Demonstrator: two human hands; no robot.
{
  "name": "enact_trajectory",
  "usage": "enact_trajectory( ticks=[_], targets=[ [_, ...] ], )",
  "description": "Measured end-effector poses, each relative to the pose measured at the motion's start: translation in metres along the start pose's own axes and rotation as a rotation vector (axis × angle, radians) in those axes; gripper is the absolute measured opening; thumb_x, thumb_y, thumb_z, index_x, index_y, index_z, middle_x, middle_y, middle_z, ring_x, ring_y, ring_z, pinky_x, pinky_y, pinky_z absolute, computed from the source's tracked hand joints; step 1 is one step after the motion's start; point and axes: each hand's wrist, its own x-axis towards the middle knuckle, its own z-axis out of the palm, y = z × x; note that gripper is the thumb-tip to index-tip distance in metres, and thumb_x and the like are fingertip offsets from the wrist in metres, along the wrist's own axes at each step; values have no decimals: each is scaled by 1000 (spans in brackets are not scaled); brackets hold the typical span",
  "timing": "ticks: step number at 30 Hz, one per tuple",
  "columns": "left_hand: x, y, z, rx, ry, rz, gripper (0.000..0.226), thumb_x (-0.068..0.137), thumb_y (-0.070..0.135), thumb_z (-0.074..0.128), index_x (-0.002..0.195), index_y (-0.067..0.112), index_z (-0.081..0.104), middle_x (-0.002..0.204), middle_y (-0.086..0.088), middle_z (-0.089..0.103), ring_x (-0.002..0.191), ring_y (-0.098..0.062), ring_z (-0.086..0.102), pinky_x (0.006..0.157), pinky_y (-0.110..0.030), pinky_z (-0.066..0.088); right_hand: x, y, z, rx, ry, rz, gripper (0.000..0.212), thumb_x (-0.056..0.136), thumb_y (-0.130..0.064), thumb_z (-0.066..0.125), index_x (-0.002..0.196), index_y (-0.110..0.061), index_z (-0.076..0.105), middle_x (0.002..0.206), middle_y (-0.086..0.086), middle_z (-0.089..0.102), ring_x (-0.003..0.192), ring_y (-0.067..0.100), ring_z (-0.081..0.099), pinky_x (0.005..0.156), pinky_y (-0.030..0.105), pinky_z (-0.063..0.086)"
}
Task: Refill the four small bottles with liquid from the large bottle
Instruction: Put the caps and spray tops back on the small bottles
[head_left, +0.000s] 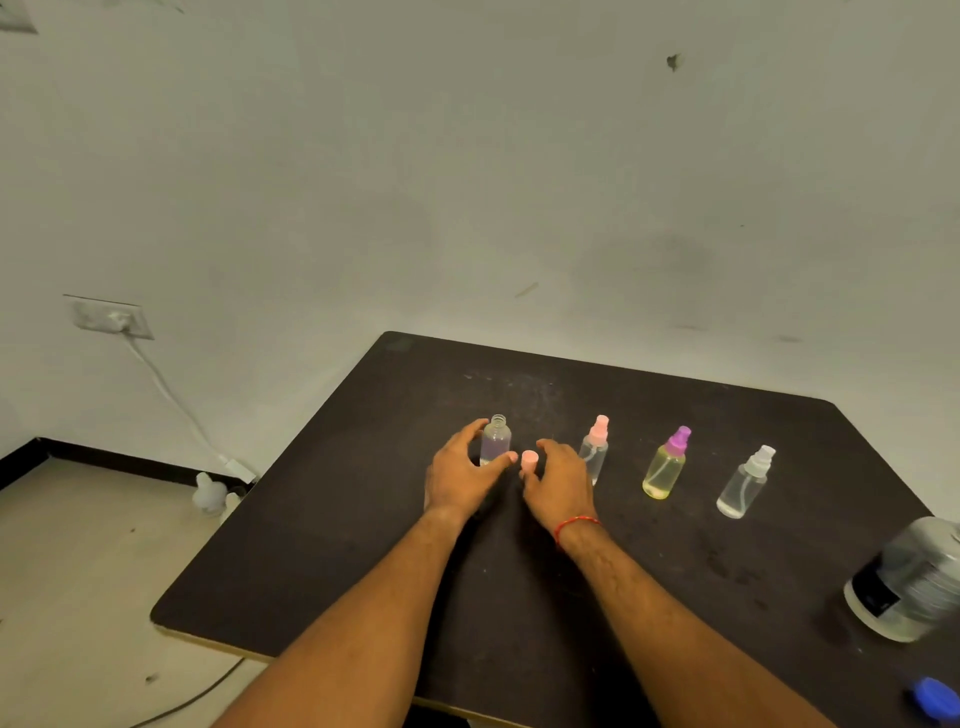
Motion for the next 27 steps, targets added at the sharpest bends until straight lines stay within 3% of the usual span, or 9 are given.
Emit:
enact_trajectory(
  ticks=[5,8,13,18,22,27],
  targets=[
    [0,-1,4,60,-10,35,56,83,44,78,135,34,59,128,10,68,114,-10,64,97,-35,55,5,0,6,-5,1,-3,8,90,-12,58,91,-10,66,89,3,64,83,18,58,76,28,47],
    [-1,-2,3,59,-15,43,51,84,43,78,131,36,61,124,12,69,111,-10,65,94,-34,56,5,-3,7,43,4,21,12,89,-11,56,78,-15,61,76,-1,63,72,16,59,66,28,48],
    [-5,-1,2,-15,-13,75,47,84,40,80,128,35,64,121,18,68,109,-1,62,89,-19,49,1,-10,0,112,22,-14,5,92,-17,58,87,-18,57,76,-4,63,69,5,59,61,18,46],
    [-6,-3,3,-61,-13,126,51,84,42,79,131,33,63,125,17,66,114,-2,61,98,-26,53,4,-21,-15,121,27,-103,10,92,-12,60,101,-14,65,88,-2,66,78,5,60,70,8,44],
    [-8,-5,3,-74,-20,149,54,83,43,79,133,29,63,126,13,67,115,-5,62,100,-32,54,6,-30,-26,92,1,-163,29,93,-11,61,122,-13,64,116,5,68,107,16,62,98,26,47],
    [-9,-6,3,-70,-13,160,53,84,48,77,132,32,63,121,16,67,111,-2,62,97,-29,55,8,-43,-43,-35,-83,-184,32,87,-11,69,113,-16,50,105,9,68,93,22,66,90,37,55]
  ],
)
